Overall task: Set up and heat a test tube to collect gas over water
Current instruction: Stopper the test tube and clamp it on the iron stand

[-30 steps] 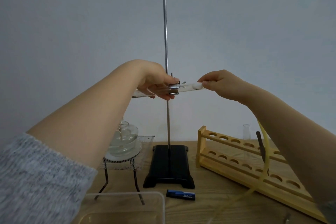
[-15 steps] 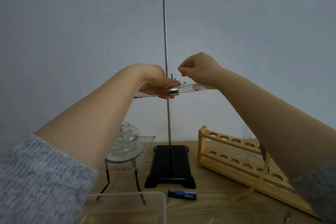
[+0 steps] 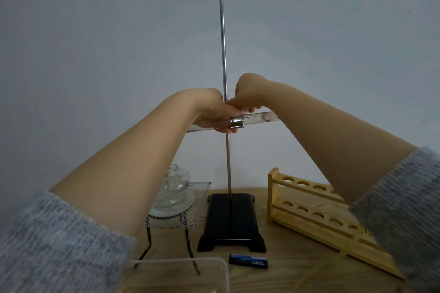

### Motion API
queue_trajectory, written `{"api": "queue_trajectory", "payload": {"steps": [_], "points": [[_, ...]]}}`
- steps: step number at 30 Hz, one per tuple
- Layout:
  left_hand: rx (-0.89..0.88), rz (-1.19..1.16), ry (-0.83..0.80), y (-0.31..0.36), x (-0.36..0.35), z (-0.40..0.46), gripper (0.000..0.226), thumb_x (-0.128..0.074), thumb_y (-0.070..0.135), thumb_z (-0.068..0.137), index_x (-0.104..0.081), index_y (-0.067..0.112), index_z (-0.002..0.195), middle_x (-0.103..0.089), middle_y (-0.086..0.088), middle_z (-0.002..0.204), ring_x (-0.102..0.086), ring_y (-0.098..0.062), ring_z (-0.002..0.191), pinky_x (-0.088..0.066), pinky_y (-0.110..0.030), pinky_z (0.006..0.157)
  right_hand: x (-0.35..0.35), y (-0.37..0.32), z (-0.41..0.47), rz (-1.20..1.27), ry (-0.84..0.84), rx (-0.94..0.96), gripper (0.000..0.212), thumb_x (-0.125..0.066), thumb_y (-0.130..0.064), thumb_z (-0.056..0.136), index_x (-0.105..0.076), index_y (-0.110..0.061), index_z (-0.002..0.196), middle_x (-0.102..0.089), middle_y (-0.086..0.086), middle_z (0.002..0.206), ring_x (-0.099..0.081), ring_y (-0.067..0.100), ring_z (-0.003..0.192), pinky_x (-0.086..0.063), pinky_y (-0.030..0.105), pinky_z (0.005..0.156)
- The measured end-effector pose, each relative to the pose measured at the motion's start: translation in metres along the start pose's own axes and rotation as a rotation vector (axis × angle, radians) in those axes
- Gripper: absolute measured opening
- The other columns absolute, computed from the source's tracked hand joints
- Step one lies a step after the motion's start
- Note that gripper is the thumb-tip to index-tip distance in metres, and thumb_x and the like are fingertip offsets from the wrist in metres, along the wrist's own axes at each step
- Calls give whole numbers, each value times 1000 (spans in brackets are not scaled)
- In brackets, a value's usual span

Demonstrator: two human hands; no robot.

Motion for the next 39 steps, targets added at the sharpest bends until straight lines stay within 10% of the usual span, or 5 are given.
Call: {"api": "queue_trajectory", "payload": {"steps": [5, 9, 22, 29, 39], "points": [[-3, 54, 25, 1, 1, -1, 37, -59, 38, 89, -62, 1, 98, -74, -7, 87, -70, -12, 66, -57, -16, 63, 2, 17, -5, 448, -125, 55, 19, -67, -21, 87, -72, -16, 104, -70, 2, 100, -62, 16, 95, -49, 29, 84], [1, 42, 35, 2, 0, -1, 35, -58, 35, 91, -61, 1, 100, -73, -7, 83, -68, -7, 55, -52, -13, 50, -1, 20, -7, 508, -201, 130, 24, -60, -7, 90, -72, -26, 99, -65, 1, 122, -55, 18, 115, -45, 30, 91], [-15, 43, 34, 1, 0, 1, 39, -59, 33, 91, -61, -2, 106, -74, -10, 92, -69, -11, 66, -57, -16, 66, 12, 0, -4, 214, 194, 167, 9, -72, -10, 76, -64, -13, 73, -55, -7, 66, -50, 8, 63, -37, 16, 53], [-14, 62, 42, 2, 0, -3, 39, -59, 35, 91, -62, -2, 104, -74, -9, 93, -68, -11, 67, -55, -13, 62, 9, -8, 1, -79, 213, 120, 28, -64, -21, 86, -71, 1, 102, -70, 15, 104, -64, 25, 89, -51, 31, 74], [-11, 71, 5, 1, 0, 3, 41, -60, 38, 89, -63, 0, 102, -74, -8, 93, -68, -16, 75, -54, -23, 86, 9, -17, 1, -129, 160, 100, 26, -59, -6, 79, -68, -1, 104, -68, 12, 99, -57, 22, 80, -46, 29, 69]]}}
Point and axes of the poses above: each hand's wrist, its own z-axis towards the middle knuckle, its own x-axis out of the back of the hand, y = z × x, the point moved 7 cm from there along z, towards the middle knuckle
